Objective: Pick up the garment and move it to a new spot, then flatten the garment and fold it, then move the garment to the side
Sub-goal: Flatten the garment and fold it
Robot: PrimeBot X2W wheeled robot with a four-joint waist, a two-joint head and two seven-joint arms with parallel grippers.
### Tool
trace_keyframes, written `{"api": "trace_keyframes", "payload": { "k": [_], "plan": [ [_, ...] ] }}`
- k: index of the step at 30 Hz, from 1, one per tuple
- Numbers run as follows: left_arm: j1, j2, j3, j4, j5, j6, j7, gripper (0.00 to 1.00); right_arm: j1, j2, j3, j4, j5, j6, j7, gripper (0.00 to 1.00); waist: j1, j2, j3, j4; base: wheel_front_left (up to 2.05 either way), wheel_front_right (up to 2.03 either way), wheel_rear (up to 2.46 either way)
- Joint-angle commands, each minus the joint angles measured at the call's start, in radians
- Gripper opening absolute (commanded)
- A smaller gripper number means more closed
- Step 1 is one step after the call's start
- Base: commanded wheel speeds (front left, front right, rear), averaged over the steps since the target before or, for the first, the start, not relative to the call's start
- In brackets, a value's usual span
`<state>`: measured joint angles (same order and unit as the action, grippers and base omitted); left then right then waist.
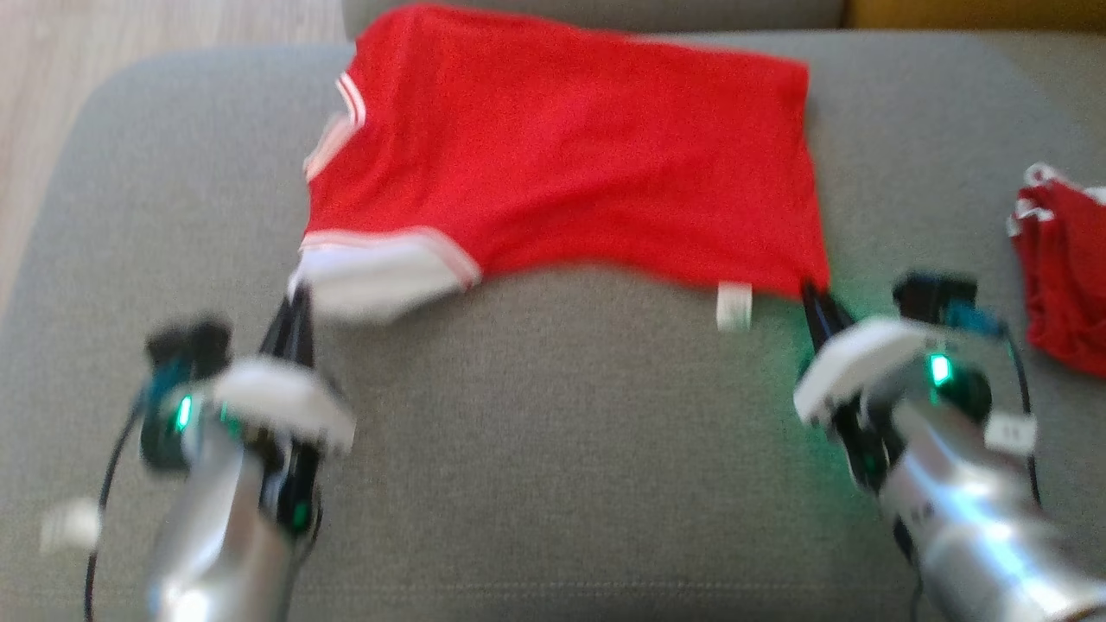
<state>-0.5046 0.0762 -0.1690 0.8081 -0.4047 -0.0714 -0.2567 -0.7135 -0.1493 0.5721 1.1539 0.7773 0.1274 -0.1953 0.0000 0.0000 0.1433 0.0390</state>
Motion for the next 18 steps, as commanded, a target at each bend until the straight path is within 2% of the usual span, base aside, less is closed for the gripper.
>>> {"api": "trace_keyframes", "payload": {
  "k": [1, 6, 7, 8, 9, 11, 12, 14, 18],
  "plan": [
    [0.068, 0.041, 0.053, -0.101, 0.014, 0.006, -0.005, 0.0, 0.05, -0.018, 0.012, -0.047, 0.021, 0.003, -0.02, 0.0, 0.0, 0.0, -0.059, -0.014, 0.0, 0.0, 0.0],
    [0.255, 0.053, 0.072, -0.267, 0.015, 0.021, -0.005, 0.0, 0.167, -0.061, -0.002, -0.118, 0.055, 0.003, -0.03, 0.0, 0.0, 0.0, -0.094, -0.015, 0.0, 0.0, 0.0],
    [0.335, 0.058, 0.075, -0.36, 0.014, 0.039, 0.004, 0.0, 0.223, -0.089, -0.013, -0.151, 0.064, 0.003, -0.027, 0.0, 0.0, 0.0, -0.106, -0.015, 0.0, 0.0, 0.0],
    [0.335, 0.058, 0.075, -0.36, 0.014, 0.039, 0.004, 0.0, 0.223, -0.089, -0.013, -0.151, 0.064, 0.003, -0.027, 0.0, 0.0, 0.0, -0.106, -0.015, 0.0, 0.0, 0.0],
    [0.414, 0.064, 0.08, -0.459, 0.015, 0.066, 0.031, 0.0, 0.273, -0.112, -0.028, -0.197, 0.07, 0.003, -0.028, 0.0, 0.0, 0.0, -0.115, -0.017, 0.0, 0.0, 0.0],
    [0.497, 0.067, 0.084, -0.569, 0.013, 0.095, 0.066, 0.0, 0.325, -0.134, -0.046, -0.238, 0.07, 0.003, -0.024, 0.0, 0.0, 0.0, -0.124, -0.018, 0.0, 0.0, 0.0],
    [0.497, 0.067, 0.084, -0.569, 0.013, 0.095, 0.066, 0.0, 0.325, -0.134, -0.046, -0.238, 0.07, 0.003, -0.024, 0.0, 0.0, 0.0, -0.124, -0.018, 0.0, 0.0, 0.0],
    [0.582, 0.067, 0.084, -0.678, 0.015, 0.128, 0.115, 0.0, 0.381, -0.15, -0.074, -0.28, 0.07, 0.003, -0.02, 0.0, 0.0, 0.0, -0.134, -0.014, 0.0, 0.0, 0.0],
    [0.757, 0.068, 0.081, -0.908, 0.018, 0.195, 0.219, 0.0, 0.541, -0.169, -0.193, -0.372, 0.049, 0.003, -0.012, 0.0, 0.0, 0.0, -0.163, 0.007, 0.0, 0.0, 0.0]
  ]
}}
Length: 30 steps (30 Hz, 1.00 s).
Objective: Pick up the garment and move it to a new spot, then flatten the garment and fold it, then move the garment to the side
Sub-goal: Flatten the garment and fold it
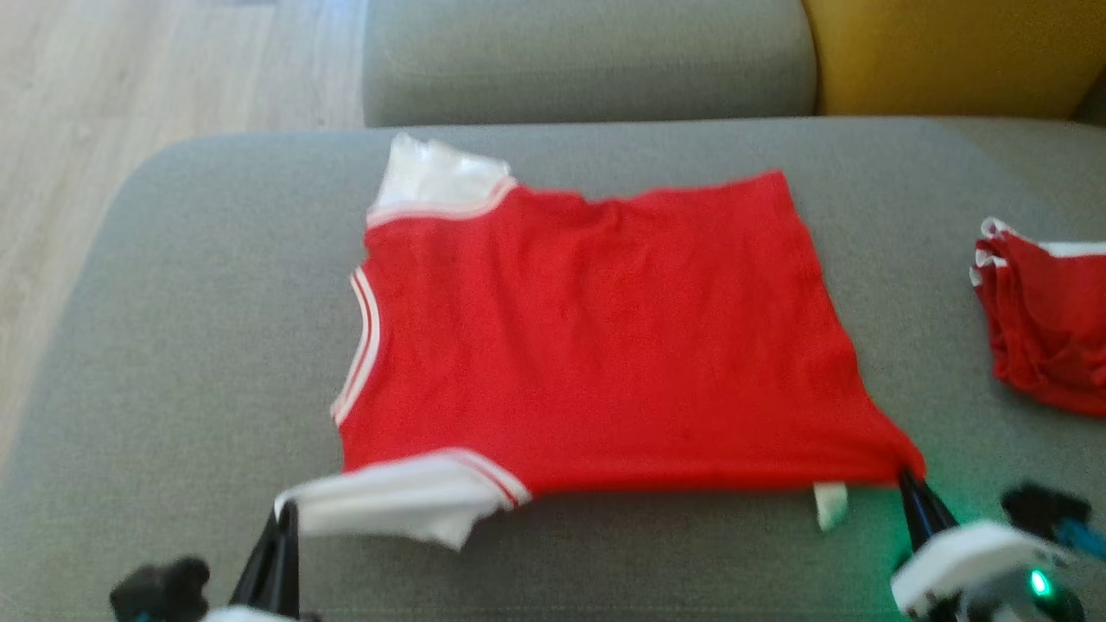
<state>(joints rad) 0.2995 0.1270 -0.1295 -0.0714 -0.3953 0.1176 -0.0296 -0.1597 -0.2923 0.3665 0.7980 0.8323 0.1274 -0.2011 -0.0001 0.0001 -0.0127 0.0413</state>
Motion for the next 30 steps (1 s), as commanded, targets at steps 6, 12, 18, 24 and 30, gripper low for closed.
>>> {"api": "trace_keyframes", "payload": {
  "k": [6, 12, 18, 24, 30],
  "plan": [
    [0.067, 0.025, 0.04, -0.175, 0.009, 0.047, 0.065, 0.0, 0.163, 0.003, -0.16, -0.184, -0.098, 0.003, 0.066, 0.0, 0.0001, -0.0001, -0.015, 0.008, 0.0, 0.0, 0.0],
    [0.06, 0.041, 0.03, -0.196, 0.012, 0.048, 0.105, 0.0, 0.29, 0.1, -0.331, -0.43, -0.24, 0.003, 0.241, 0.0, 0.0001, -0.0001, -0.012, -0.003, 0.0, 0.0, 0.0],
    [-0.018, 0.09, 0.013, -0.153, 0.012, 0.02, 0.198, 0.0, 0.332, 0.2, -0.416, -0.658, -0.369, 0.003, 0.453, 0.0, 0.0001, -0.0001, 0.015, -0.012, 0.0, 0.0, 0.0],
    [-0.177, 0.108, 0.004, -0.108, -0.029, -0.019, 0.277, 0.0, 0.265, 0.233, -0.454, -0.77, -0.414, 0.003, 0.578, 0.0, 0.0001, -0.0001, 0.098, -0.015, 0.0, 0.0, 0.0],
    [-0.367, 0.103, -0.001, 0.002, -0.095, -0.072, 0.33, 0.0, 0.165, 0.24, -0.479, -0.77, -0.422, 0.003, 0.628, 0.0, 0.0001, -0.0001, 0.161, -0.012, 0.0, 0.0, 0.0]
  ]
}}
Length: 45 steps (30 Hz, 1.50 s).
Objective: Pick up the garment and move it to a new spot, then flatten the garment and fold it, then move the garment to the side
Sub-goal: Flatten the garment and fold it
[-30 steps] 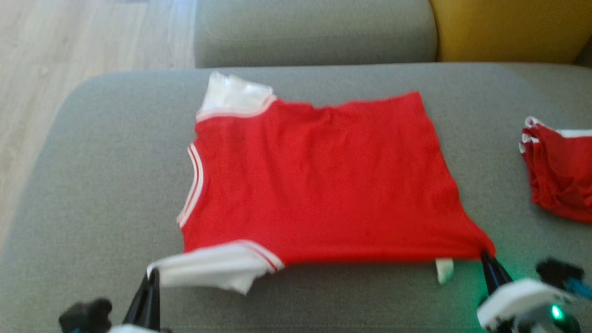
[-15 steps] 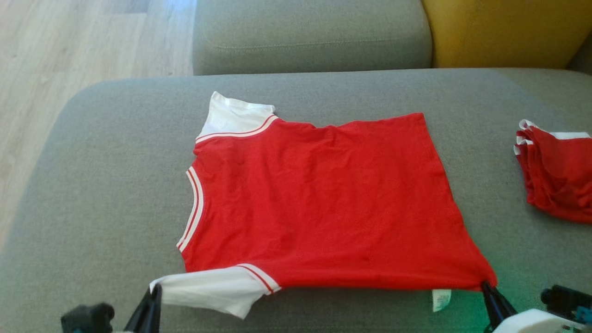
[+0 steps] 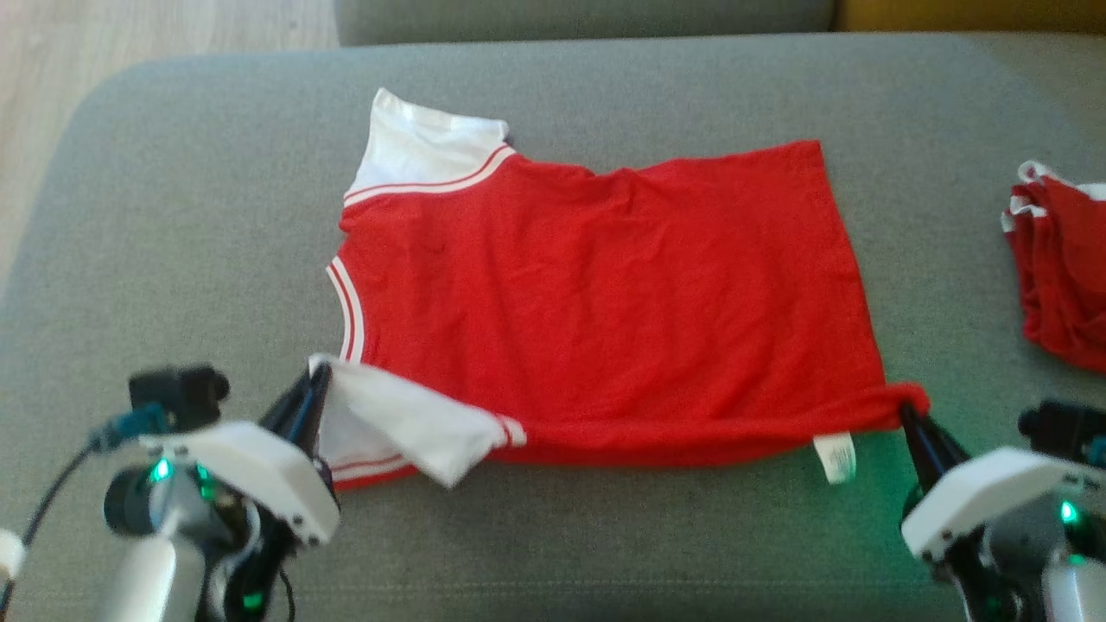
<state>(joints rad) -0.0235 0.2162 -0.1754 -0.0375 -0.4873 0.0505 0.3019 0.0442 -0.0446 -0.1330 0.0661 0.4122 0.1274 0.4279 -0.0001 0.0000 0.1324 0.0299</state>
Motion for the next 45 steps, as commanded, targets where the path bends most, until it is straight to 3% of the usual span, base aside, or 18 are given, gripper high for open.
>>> {"api": "trace_keyframes", "payload": {
  "k": [1, 10, 11, 12, 13, 14, 22, 28, 34, 45],
  "plan": [
    [-0.07, 0.015, 0.047, -0.011, -0.008, -0.009, 0.0, 0.0, -0.058, -0.008, 0.02, -0.031, -0.005, 0.003, 0.003, 0.0, 0.0001, 0.0, 0.023, -0.004, 0.0, 0.0, 0.0],
    [-0.2, -0.017, 0.059, 0.141, -0.081, -0.045, -0.001, 0.0, -0.19, -0.007, 0.046, 0.066, -0.013, 0.003, -0.02, 0.0, 0.0001, 0.0, 0.064, -0.016, 0.0, 0.0, 0.0],
    [-0.21, -0.019, 0.061, 0.16, -0.084, -0.049, -0.009, 0.36, -0.201, -0.006, 0.049, 0.077, -0.008, 0.003, -0.034, 0.0, 0.0001, 0.0, 0.068, -0.017, 0.0, 0.0, 0.0],
    [-0.218, -0.021, 0.063, 0.178, -0.085, -0.052, -0.021, 0.95, -0.21, -0.006, 0.056, 0.084, -0.007, 0.003, -0.052, 0.31, 0.0001, 0.0, 0.072, -0.017, 0.0, 0.0, 0.0],
    [-0.223, -0.026, 0.066, 0.195, -0.091, -0.057, -0.034, 1.0, -0.214, -0.006, 0.063, 0.09, -0.004, 0.003, -0.068, 0.75, 0.0001, 0.0, 0.074, -0.018, 0.0, 0.0, 0.0],
    [-0.225, -0.031, 0.069, 0.207, -0.095, -0.063, -0.051, 1.0, -0.216, -0.006, 0.071, 0.094, 0.006, 0.003, -0.084, 1.0, 0.0001, 0.0, 0.077, -0.019, 0.0, 0.0, 0.0],
    [-0.189, -0.084, 0.112, 0.218, -0.065, -0.054, -0.324, 1.0, -0.171, -0.016, 0.117, 0.039, 0.018, 0.003, -0.257, 1.0, 0.0001, 0.0, 0.074, -0.023, 0.0, 0.0, 0.0],
    [-0.154, -0.071, 0.09, 0.193, 0.077, -0.009, -0.513, 1.0, -0.137, -0.053, 0.152, -0.04, -0.074, 0.003, -0.412, 1.0, 0.0001, 0.0, 0.054, -0.031, 0.0, 0.0, 0.0],
    [-0.071, -0.065, 0.063, 0.128, 0.187, 0.043, -0.554, 1.0, -0.106, -0.069, 0.186, -0.078, -0.168, 0.003, -0.51, 1.0, 0.0001, 0.0, 0.017, -0.04, 0.0, 0.0, 0.0],
    [0.051, -0.072, 0.03, 0.131, 0.206, 0.047, -0.56, 1.0, -0.029, -0.061, 0.173, -0.062, -0.21, 0.003, -0.52, 1.0, 0.0001, 0.0, -0.015, -0.03, 0.0, 0.0, 0.0]
  ]
}}
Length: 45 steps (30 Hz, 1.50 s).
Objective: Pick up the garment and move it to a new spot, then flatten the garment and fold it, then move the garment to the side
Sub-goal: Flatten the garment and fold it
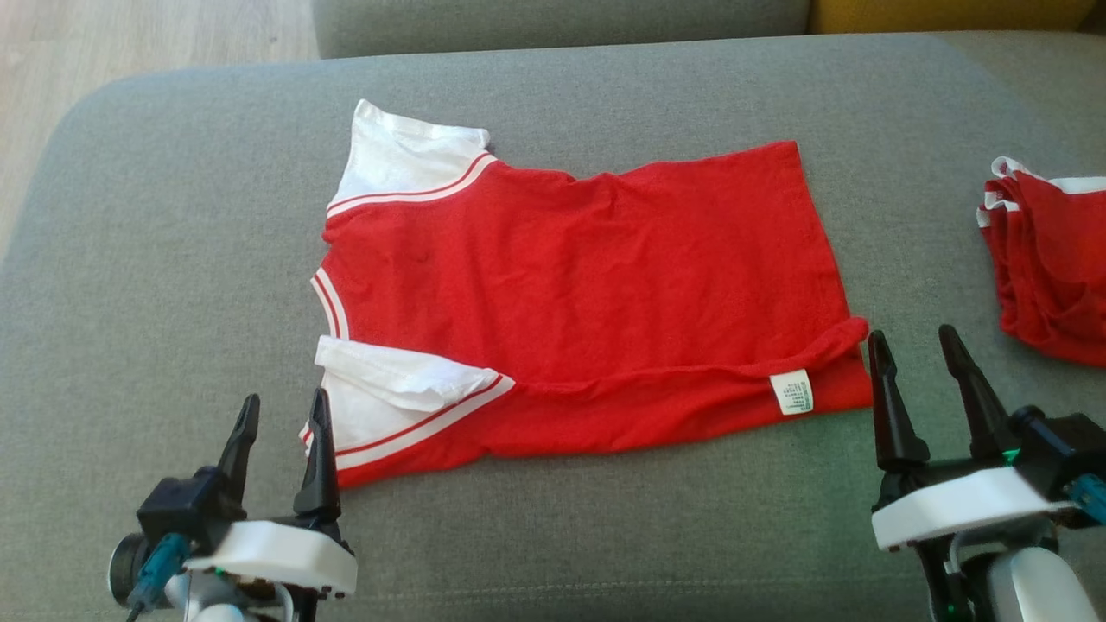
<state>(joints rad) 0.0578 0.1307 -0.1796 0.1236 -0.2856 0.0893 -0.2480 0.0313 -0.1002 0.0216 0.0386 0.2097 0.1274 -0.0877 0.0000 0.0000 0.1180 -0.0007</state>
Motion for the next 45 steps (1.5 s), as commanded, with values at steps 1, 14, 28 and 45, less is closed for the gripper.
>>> {"api": "trace_keyframes", "payload": {
  "k": [1, 14, 28, 45],
  "plan": [
    [-0.029, 0.014, 0.033, -0.028, 0.005, 0.009, -0.01, 1.0, -0.014, -0.004, 0.018, -0.036, -0.008, 0.003, -0.005, 1.0, 0.0, 0.0, -0.002, 0.001, 0.0, 0.0, 0.0],
    [-0.04, 0.028, 0.022, -0.018, 0.006, 0.011, -0.003, 1.0, -0.015, 0.0, 0.024, -0.039, 0.003, 0.003, 0.006, 1.0, 0.0, 0.0, 0.001, -0.001, 0.0, 0.0, 0.0],
    [-0.032, 0.006, -0.002, 0.113, -0.064, -0.014, 0.09, 1.0, 0.006, 0.008, -0.061, 0.057, -0.029, 0.003, 0.187, 1.0, 0.0, 0.0, 0.064, 0.0, 0.0, 0.0, 0.0],
    [-0.146, 0.012, -0.004, 0.225, -0.113, -0.019, 0.208, 0.8, -0.117, 0.025, -0.063, 0.159, -0.025, 0.003, 0.299, 0.36, 0.0, 0.0, 0.173, 0.004, 0.0, 0.0, 0.0]
  ]
}}
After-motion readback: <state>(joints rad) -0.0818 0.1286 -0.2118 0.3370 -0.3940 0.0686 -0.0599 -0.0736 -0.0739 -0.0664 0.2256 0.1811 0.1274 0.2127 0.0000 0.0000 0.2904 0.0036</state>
